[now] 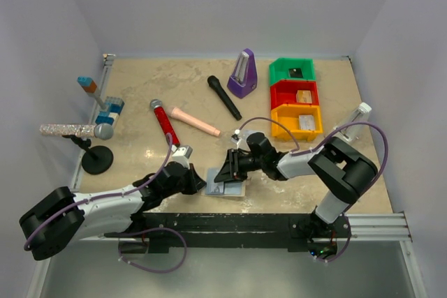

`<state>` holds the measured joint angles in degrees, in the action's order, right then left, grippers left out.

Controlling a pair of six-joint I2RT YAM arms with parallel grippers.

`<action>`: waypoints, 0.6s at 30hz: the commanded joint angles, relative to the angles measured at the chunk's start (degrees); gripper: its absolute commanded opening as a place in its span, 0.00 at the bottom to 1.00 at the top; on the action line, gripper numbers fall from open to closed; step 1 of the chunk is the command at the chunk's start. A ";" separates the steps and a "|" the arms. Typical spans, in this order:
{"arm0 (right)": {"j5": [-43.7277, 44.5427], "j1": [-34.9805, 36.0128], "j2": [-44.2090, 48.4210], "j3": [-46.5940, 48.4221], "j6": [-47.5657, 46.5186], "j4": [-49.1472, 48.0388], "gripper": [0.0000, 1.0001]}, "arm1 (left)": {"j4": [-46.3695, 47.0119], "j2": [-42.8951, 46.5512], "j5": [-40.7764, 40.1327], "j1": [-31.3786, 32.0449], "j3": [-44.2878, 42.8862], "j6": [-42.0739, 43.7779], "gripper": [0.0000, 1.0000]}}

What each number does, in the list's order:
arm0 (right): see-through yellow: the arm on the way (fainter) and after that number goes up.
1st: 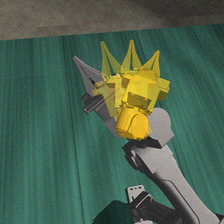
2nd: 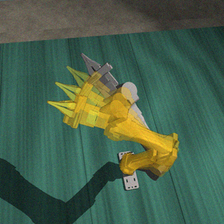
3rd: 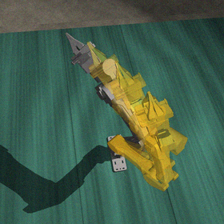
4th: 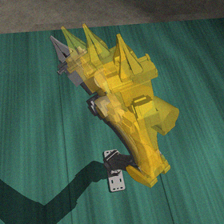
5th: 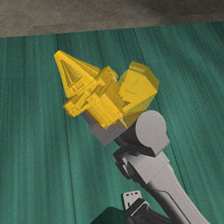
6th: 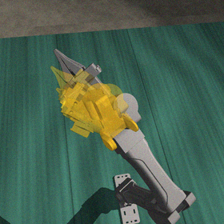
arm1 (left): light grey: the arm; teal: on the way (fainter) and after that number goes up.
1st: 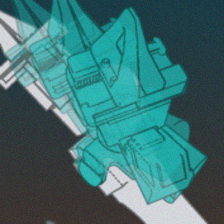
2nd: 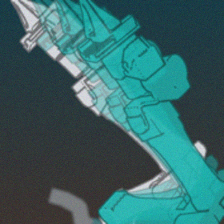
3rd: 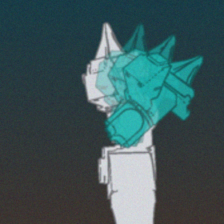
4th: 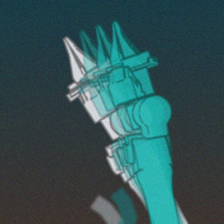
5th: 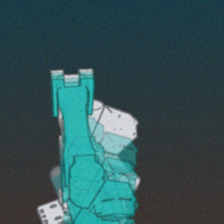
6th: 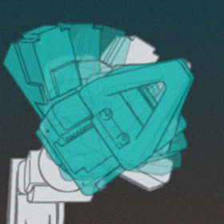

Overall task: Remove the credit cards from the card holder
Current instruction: Remove the credit card from the card holder.

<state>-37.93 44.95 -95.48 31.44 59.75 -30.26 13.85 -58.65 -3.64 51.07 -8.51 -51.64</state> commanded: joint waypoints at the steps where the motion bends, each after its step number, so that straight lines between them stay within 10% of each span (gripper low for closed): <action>1: 0.23 -0.21 1.97 -0.50 -0.86 -0.59 0.34 | -1.81 -1.29 -1.81 0.26 1.92 -0.13 0.00; 18: 0.32 -1.71 4.69 -2.17 -2.44 1.96 0.33 | -0.84 -3.13 -2.43 0.26 2.62 -0.13 0.00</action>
<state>-37.04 43.79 -92.90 29.80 58.67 -28.03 16.51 -59.81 -3.90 51.09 -7.79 -51.94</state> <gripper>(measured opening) 0.334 0.013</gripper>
